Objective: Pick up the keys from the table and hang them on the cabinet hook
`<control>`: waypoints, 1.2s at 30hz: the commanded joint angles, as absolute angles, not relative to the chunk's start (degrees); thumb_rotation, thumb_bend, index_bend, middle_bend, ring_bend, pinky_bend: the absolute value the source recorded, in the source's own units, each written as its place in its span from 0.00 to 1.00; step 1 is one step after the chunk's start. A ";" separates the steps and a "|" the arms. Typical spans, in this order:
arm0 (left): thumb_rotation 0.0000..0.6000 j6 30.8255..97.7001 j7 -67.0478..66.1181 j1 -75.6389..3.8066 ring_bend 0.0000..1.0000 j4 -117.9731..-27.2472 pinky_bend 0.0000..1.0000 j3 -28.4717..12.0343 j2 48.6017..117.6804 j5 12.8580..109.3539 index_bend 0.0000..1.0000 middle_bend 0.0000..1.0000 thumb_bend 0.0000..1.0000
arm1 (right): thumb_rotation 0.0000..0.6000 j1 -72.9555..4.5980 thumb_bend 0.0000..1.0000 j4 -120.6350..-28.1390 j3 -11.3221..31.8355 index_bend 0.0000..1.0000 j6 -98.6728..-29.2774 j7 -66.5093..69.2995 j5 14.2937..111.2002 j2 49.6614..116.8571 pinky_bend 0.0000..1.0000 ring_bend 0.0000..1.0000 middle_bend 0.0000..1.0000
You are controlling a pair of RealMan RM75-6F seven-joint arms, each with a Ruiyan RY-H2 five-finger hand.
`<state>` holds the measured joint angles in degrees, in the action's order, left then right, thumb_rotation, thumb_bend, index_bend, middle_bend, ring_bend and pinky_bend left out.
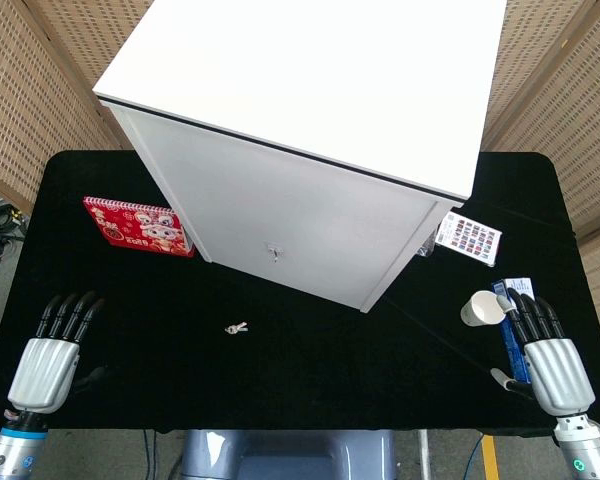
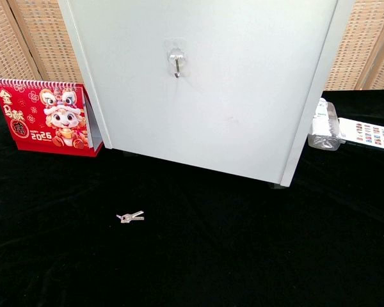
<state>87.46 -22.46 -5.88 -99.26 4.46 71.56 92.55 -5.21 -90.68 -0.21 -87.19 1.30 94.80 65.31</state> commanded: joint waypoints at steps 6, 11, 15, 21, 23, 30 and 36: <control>1.00 87.11 -22.46 -5.70 0.00 -99.41 0.00 4.44 71.41 92.70 0.00 0.00 0.03 | 1.00 -5.40 0.09 -90.60 -0.17 0.00 -87.27 1.10 94.68 65.64 0.00 0.00 0.00; 1.00 86.58 -21.97 -5.65 0.00 -99.58 0.00 4.37 71.29 92.87 0.00 0.00 0.03 | 1.00 -5.20 0.09 -90.67 -0.02 0.00 -87.80 1.36 94.76 65.77 0.00 0.00 0.00; 1.00 86.20 -21.68 -5.74 0.00 -99.43 0.00 4.18 71.45 92.99 0.00 0.00 0.04 | 1.00 -5.19 0.09 -90.64 0.32 0.00 -88.19 1.63 94.68 65.82 0.00 0.00 0.00; 1.00 83.28 -22.62 -6.74 0.00 -99.41 0.00 3.85 72.69 92.10 0.00 0.00 0.05 | 1.00 -4.93 0.09 -89.88 0.83 0.02 -89.24 2.86 94.58 66.37 0.00 0.00 0.00; 1.00 82.18 -22.90 -7.33 0.00 -99.60 0.00 3.58 73.50 91.98 0.00 0.00 0.05 | 1.00 -4.86 0.09 -89.64 0.88 0.02 -89.40 3.44 94.53 66.37 0.00 0.00 0.00; 1.00 76.88 -26.30 -11.42 0.43 -96.45 0.33 0.30 80.21 90.27 0.03 0.32 0.11 | 1.00 -4.87 0.09 -89.34 1.27 0.06 -89.92 4.76 94.56 66.40 0.00 0.00 0.00; 1.00 67.37 -30.64 -16.66 0.83 -91.54 0.67 -2.44 86.12 84.02 0.37 0.82 0.17 | 1.00 -4.87 0.09 -89.12 1.60 0.09 -89.98 6.00 94.09 66.33 0.00 0.00 0.00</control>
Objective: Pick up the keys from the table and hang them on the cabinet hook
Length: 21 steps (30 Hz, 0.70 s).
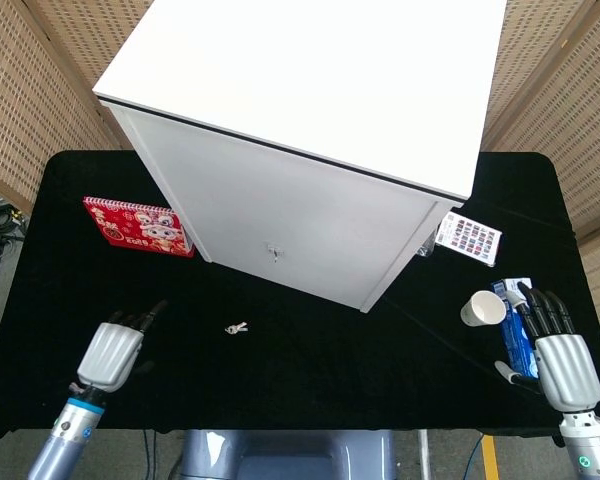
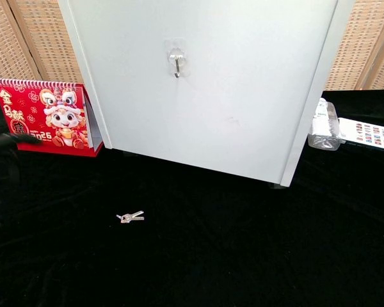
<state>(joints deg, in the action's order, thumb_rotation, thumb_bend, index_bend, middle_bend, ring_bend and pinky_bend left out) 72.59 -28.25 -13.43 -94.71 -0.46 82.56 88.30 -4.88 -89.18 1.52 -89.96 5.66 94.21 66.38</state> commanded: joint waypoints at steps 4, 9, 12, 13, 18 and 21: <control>1.00 63.33 -31.81 -18.87 0.88 -89.49 0.73 -3.93 88.46 79.94 0.41 0.89 0.20 | 1.00 -4.82 0.09 -89.01 1.79 0.10 -90.24 6.49 93.97 66.27 0.00 0.00 0.00; 1.00 56.53 -34.11 -23.26 0.90 -85.75 0.76 -6.72 93.05 72.06 0.45 0.92 0.29 | 1.00 -4.82 0.09 -88.67 2.20 0.11 -90.46 7.79 93.57 66.27 0.00 0.00 0.00; 1.00 54.80 -36.03 -25.16 0.91 -85.75 0.77 -7.53 94.04 68.94 0.46 0.93 0.34 | 1.00 -4.88 0.09 -88.42 2.26 0.12 -90.48 8.22 93.60 66.39 0.00 0.00 0.00; 1.00 54.62 -36.62 -25.61 0.91 -85.82 0.77 -7.67 94.24 68.23 0.46 0.93 0.35 | 1.00 -4.88 0.09 -88.36 2.27 0.12 -90.51 8.28 93.61 66.44 0.00 0.00 0.00; 1.00 53.77 -39.43 -28.20 0.92 -85.93 0.78 -8.21 95.66 64.99 0.46 0.94 0.38 | 1.00 -4.90 0.09 -88.25 2.34 0.13 -90.72 8.48 93.81 66.64 0.00 0.00 0.00; 1.00 54.12 -40.68 -29.36 0.92 -85.52 0.78 -8.08 96.62 63.97 0.47 0.94 0.38 | 1.00 -4.83 0.09 -88.20 2.40 0.13 -90.99 8.61 93.89 66.75 0.00 0.00 0.00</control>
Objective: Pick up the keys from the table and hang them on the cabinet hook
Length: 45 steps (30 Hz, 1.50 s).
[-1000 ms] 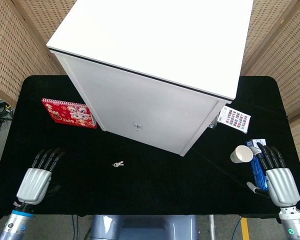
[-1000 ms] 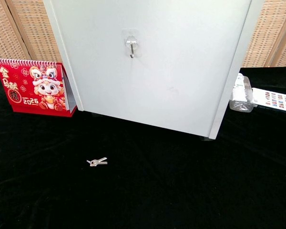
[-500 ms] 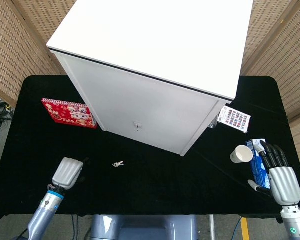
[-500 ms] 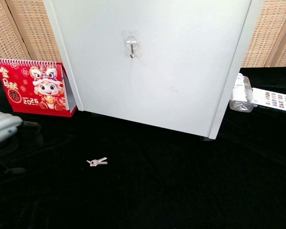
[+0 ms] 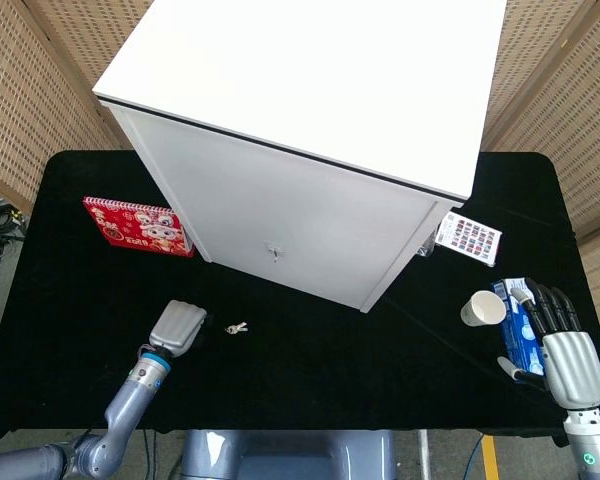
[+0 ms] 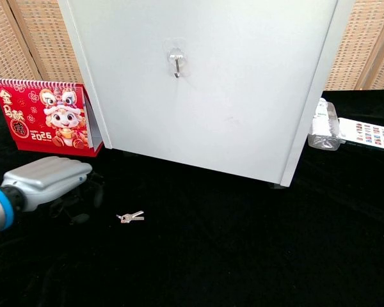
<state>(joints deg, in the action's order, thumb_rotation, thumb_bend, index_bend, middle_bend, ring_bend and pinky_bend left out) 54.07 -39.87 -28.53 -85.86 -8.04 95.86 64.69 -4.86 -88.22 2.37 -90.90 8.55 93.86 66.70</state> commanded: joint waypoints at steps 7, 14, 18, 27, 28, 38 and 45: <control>1.00 54.84 -43.76 -31.76 0.92 -82.78 0.78 -7.24 99.48 61.56 0.50 0.94 0.38 | 1.00 -4.66 0.09 -88.04 2.68 0.13 -91.72 9.67 93.88 66.82 0.00 0.00 0.00; 1.00 56.09 -43.77 -32.86 0.92 -80.93 0.78 -6.56 101.25 61.37 0.51 0.94 0.38 | 1.00 -4.70 0.09 -87.93 2.85 0.13 -91.76 10.35 93.75 66.75 0.00 0.00 0.00; 1.00 56.31 -43.56 -33.47 0.92 -80.19 0.78 -5.96 101.86 61.47 0.50 0.94 0.38 | 1.00 -4.68 0.09 -88.03 2.88 0.14 -91.85 10.56 93.77 66.76 0.00 0.00 0.00; 1.00 57.14 -43.23 -34.42 0.92 -78.30 0.78 -5.26 103.50 61.34 0.51 0.94 0.38 | 1.00 -4.57 0.09 -87.99 3.09 0.14 -92.27 11.64 93.70 66.61 0.00 0.00 0.00; 1.00 57.28 -43.07 -34.52 0.92 -78.06 0.78 -5.16 103.74 61.51 0.51 0.94 0.38 | 1.00 -4.60 0.09 -87.97 3.14 0.14 -92.25 11.79 93.65 66.60 0.00 0.00 0.00; 1.00 58.07 -42.57 -35.12 0.92 -76.35 0.78 -4.61 105.22 62.06 0.51 0.94 0.38 | 1.00 -4.51 0.09 -88.15 3.30 0.14 -92.57 13.02 93.60 66.26 0.00 0.00 0.00; 1.00 58.08 -42.60 -35.45 0.92 -75.06 0.78 -4.53 106.00 61.59 0.52 0.94 0.38 | 1.00 -4.45 0.09 -88.20 3.45 0.14 -92.74 13.92 93.46 65.98 0.00 0.00 0.00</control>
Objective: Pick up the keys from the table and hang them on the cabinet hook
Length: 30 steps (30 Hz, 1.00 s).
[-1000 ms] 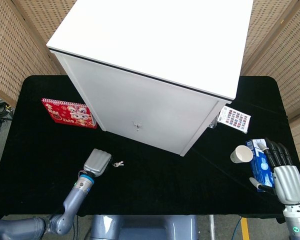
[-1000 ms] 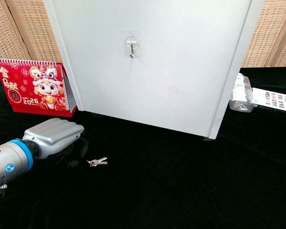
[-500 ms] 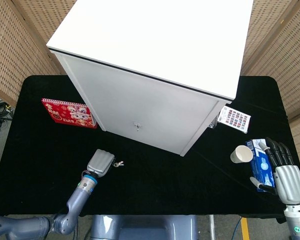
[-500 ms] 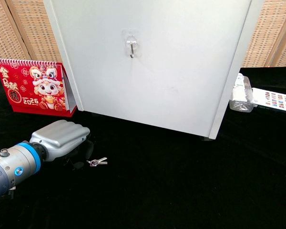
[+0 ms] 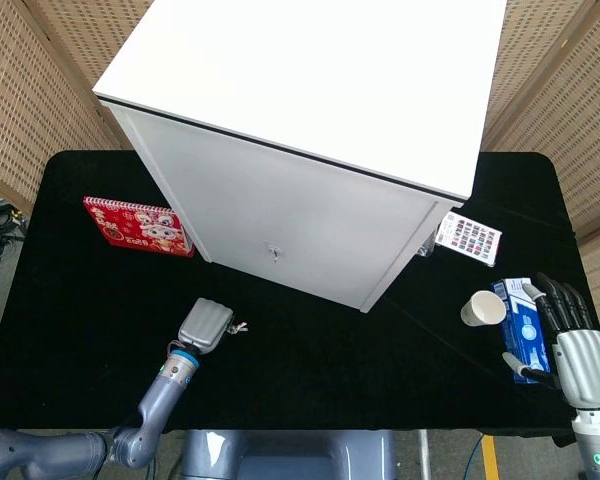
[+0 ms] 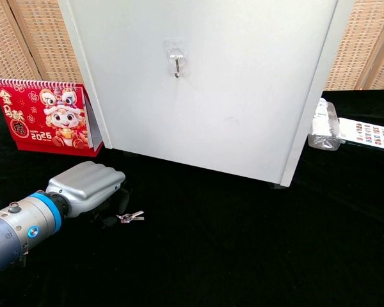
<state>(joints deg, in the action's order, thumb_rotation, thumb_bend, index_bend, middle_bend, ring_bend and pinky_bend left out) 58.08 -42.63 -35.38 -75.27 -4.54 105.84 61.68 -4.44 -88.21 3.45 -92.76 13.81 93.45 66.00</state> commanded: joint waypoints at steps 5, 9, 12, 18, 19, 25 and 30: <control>1.00 58.18 -42.20 -35.61 0.92 -74.32 0.78 -4.47 106.57 61.66 0.53 0.94 0.38 | 1.00 -4.45 0.09 -88.15 3.28 0.14 -92.82 13.90 93.87 66.06 0.00 0.00 0.00; 1.00 58.39 -41.68 -35.60 0.92 -74.02 0.78 -4.34 106.86 61.96 0.54 0.94 0.38 | 1.00 -4.49 0.09 -88.27 3.31 0.14 -92.76 13.94 93.83 66.04 0.00 0.00 0.00; 1.00 58.52 -41.60 -35.61 0.92 -73.69 0.78 -4.20 106.99 62.15 0.56 0.94 0.38 | 1.00 -4.48 0.09 -88.28 3.28 0.14 -92.77 13.97 93.87 66.06 0.00 0.00 0.00; 1.00 58.84 -41.28 -35.53 0.92 -73.30 0.78 -3.99 107.20 62.54 0.58 0.94 0.46 | 1.00 -4.54 0.09 -88.26 3.29 0.14 -92.74 13.87 93.97 66.09 0.00 0.00 0.00; 1.00 58.81 -41.29 -35.53 0.92 -73.20 0.78 -3.99 107.24 62.49 0.58 0.94 0.46 | 1.00 -4.55 0.09 -88.30 3.29 0.14 -92.70 13.91 93.95 66.06 0.00 0.00 0.00; 1.00 59.11 -40.69 -35.41 0.92 -72.89 0.78 -3.90 107.10 63.00 0.58 0.94 0.47 | 1.00 -4.48 0.09 -88.25 3.31 0.14 -92.73 14.20 93.79 66.00 0.00 0.00 0.00; 1.00 60.09 -39.73 -35.24 0.92 -74.43 0.78 -4.06 105.69 64.28 0.59 0.94 0.47 | 1.00 -4.55 0.09 -88.19 3.41 0.14 -92.76 14.34 93.81 66.00 0.00 0.00 0.00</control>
<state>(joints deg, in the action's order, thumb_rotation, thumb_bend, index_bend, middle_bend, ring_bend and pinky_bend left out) 59.71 -39.99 -35.31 -73.96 -4.00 106.06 63.87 -4.52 -88.18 3.38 -92.78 14.34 93.82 66.01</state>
